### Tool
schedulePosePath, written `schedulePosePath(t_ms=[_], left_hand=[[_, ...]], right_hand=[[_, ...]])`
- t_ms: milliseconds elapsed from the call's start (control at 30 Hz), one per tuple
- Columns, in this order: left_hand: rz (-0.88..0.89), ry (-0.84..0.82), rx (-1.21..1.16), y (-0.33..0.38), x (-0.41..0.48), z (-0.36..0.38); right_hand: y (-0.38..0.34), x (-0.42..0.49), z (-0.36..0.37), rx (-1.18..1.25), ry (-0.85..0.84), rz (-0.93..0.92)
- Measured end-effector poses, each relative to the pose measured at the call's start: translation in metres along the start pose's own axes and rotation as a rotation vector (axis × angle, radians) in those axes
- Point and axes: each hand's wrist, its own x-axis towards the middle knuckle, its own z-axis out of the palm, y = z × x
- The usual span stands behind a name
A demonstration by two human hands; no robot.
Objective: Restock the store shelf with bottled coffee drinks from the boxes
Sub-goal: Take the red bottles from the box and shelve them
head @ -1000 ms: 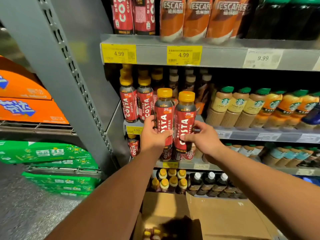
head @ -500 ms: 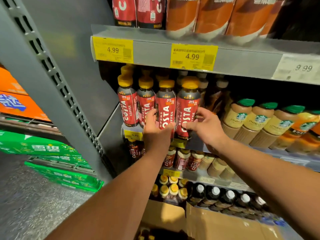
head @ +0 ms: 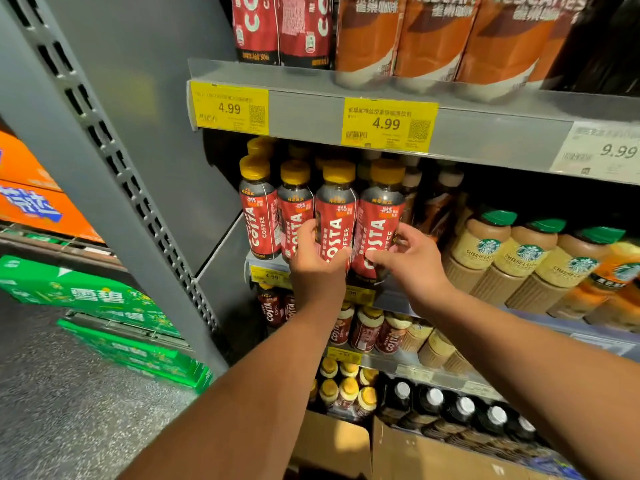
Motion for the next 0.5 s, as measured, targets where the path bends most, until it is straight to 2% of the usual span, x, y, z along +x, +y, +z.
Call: schedulePosePath(t_ms=[233,500], left_hand=[[0.039,-0.010,0.186,-0.001,0.006,0.007],[0.061,-0.010,0.151,-0.003,0.009,0.010]], right_hand=[[0.012,0.003,0.001,0.074,0.008,0.045],[0.014,0.010,0.007,0.109,0.073,0.075]])
